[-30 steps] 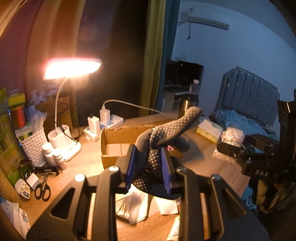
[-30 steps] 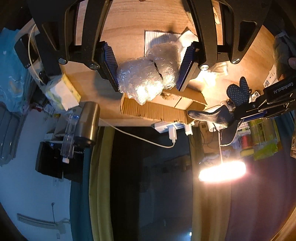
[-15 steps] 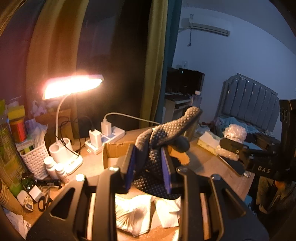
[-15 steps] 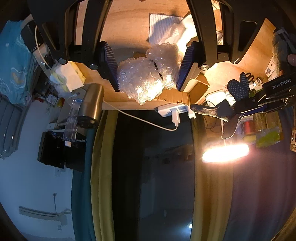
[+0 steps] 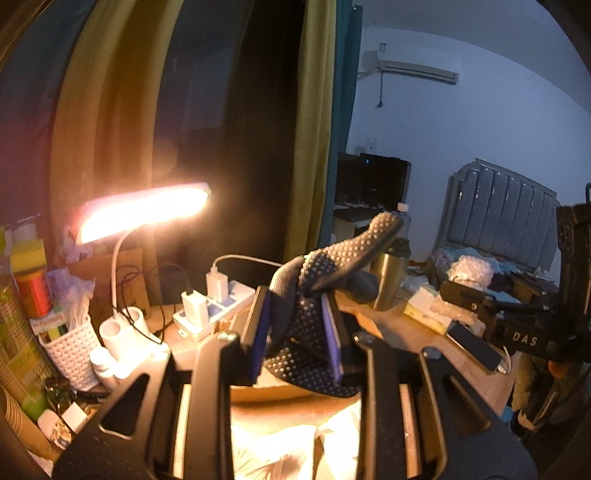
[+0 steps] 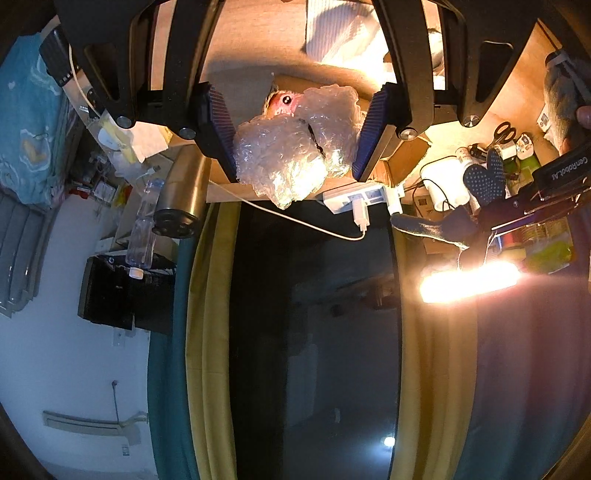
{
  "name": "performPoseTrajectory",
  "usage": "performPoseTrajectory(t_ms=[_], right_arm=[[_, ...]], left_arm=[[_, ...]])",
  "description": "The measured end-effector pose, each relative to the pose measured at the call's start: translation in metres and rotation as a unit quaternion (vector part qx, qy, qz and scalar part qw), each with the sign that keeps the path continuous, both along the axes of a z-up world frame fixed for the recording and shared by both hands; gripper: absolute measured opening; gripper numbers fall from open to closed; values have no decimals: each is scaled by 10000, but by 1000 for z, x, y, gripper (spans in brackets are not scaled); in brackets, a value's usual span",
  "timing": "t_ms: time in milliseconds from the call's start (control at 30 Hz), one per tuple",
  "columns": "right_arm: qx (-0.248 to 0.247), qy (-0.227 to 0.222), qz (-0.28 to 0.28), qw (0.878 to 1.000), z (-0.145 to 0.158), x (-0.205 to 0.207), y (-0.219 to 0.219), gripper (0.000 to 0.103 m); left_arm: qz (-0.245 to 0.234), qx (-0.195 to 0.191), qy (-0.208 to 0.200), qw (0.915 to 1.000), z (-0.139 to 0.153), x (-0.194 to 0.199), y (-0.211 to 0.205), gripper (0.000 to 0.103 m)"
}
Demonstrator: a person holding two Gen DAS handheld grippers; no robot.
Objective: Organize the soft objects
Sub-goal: 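Lift the glove and bubble-wrap bundle and carry both over the cardboard box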
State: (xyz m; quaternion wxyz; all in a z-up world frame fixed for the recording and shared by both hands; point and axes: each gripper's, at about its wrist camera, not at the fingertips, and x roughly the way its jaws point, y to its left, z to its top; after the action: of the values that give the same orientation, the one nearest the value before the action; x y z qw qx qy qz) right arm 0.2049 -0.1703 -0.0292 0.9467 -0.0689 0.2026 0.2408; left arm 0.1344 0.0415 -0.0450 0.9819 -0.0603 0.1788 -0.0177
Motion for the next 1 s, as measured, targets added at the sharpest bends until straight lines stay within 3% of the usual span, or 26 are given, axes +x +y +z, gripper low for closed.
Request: performPoseTrajectory(t_ms=[300, 567, 900, 1000], right_arm=[[63, -43, -28, 10000, -2, 22, 6, 64], [245, -57, -151, 9996, -10, 48, 7, 64], [208, 247, -163, 9993, -42, 87, 19, 64], [134, 431, -113, 9989, -58, 101, 26, 64]], left_arm=[[95, 57, -51, 9999, -2, 23, 4, 27], [403, 207, 49, 9990, -20, 52, 12, 27], [458, 46, 213, 9987, -58, 88, 29, 27], [541, 222, 218, 9980, -69, 95, 27, 27]])
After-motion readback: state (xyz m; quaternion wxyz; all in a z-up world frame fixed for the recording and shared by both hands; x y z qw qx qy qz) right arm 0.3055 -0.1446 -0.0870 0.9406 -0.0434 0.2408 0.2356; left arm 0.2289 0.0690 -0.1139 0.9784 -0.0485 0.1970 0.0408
